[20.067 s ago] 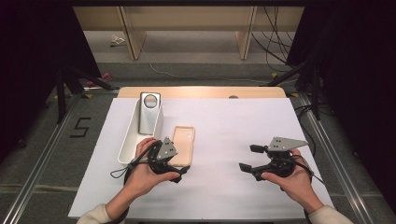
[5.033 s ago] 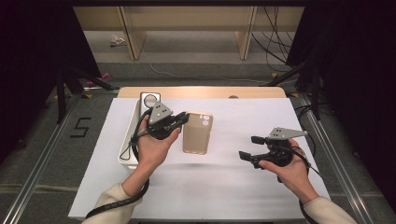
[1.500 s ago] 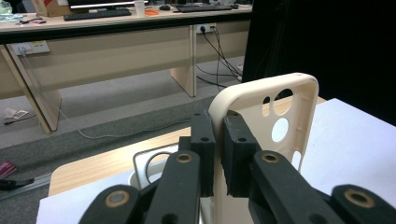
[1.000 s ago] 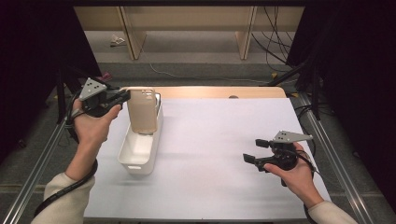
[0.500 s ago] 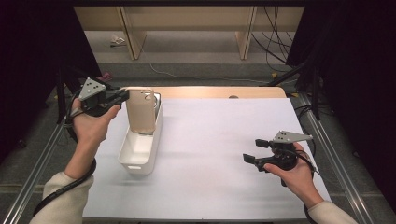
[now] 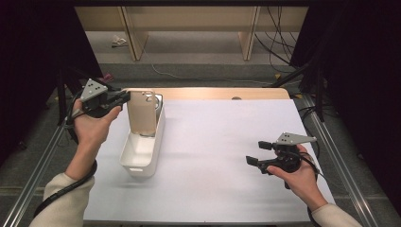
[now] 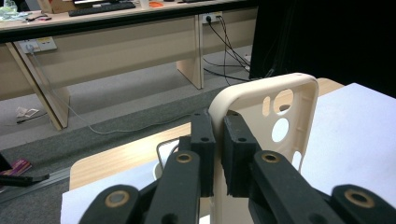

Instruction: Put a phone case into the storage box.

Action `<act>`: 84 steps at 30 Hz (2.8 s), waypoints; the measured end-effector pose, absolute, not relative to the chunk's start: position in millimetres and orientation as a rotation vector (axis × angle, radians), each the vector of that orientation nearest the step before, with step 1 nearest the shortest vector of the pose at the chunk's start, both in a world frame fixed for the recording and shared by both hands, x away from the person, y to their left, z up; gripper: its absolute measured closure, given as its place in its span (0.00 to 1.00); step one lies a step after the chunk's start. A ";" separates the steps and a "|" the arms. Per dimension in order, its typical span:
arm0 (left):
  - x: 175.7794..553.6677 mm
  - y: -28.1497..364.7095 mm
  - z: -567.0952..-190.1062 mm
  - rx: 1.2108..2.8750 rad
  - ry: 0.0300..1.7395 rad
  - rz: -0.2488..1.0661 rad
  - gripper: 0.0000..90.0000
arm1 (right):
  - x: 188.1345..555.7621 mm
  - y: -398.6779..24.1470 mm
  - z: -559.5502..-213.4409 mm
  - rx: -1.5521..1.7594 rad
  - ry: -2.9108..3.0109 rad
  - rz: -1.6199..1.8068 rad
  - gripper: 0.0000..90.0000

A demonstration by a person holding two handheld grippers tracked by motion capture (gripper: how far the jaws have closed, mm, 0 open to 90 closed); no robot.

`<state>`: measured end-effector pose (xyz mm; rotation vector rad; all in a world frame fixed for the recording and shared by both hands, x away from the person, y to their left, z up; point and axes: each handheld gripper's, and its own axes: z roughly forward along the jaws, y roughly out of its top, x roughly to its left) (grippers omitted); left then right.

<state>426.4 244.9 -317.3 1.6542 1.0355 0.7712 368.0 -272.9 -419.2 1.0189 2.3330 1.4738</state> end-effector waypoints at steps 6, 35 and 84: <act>427.8 245.9 -319.4 1.661 1.034 0.774 0.93 | 368.0 -272.8 -419.3 1.019 2.333 1.473 0.18; 439.5 244.4 -340.5 1.716 1.034 0.768 0.93 | 367.9 -272.8 -419.4 1.017 2.338 1.471 0.18; 460.8 247.7 -373.0 1.694 1.055 0.762 0.93 | 368.1 -272.0 -420.4 1.019 2.343 1.471 0.18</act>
